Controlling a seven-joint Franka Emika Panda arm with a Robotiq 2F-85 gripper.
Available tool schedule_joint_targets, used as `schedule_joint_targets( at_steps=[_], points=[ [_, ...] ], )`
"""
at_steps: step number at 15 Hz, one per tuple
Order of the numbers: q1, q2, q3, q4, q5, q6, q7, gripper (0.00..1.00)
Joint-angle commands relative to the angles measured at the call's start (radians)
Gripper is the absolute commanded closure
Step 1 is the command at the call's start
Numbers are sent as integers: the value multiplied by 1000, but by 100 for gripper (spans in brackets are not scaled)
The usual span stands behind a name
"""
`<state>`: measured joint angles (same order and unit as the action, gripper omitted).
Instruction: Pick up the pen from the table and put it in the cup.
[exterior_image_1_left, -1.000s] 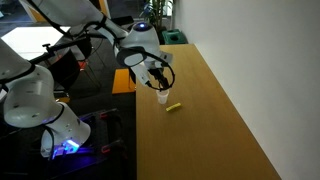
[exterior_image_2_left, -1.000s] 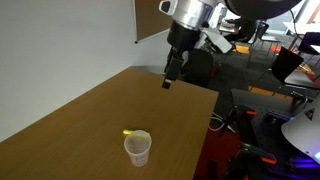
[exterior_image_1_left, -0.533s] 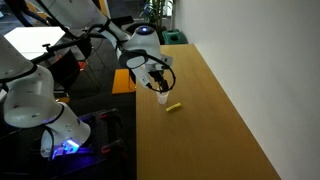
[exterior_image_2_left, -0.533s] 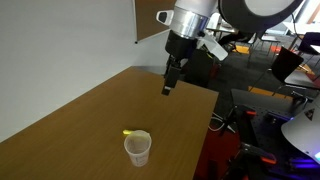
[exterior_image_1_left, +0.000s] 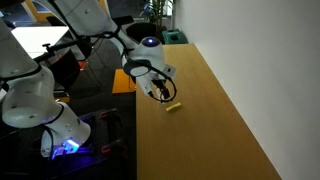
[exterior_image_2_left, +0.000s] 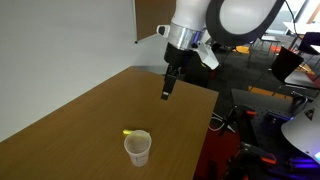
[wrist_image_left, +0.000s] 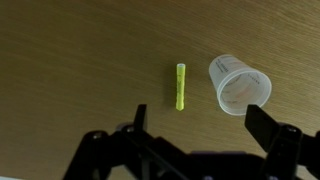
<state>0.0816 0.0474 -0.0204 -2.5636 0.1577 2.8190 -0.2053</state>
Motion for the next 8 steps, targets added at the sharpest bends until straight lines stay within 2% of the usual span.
schedule_joint_targets(
  at_steps=[1,4,8],
  points=[
    [-65,165,46,97,142,38,-100,0],
    [-146,284,109,183,197,26,-162,0],
    [-212,430,155,300,138,35,-145,0]
  ],
)
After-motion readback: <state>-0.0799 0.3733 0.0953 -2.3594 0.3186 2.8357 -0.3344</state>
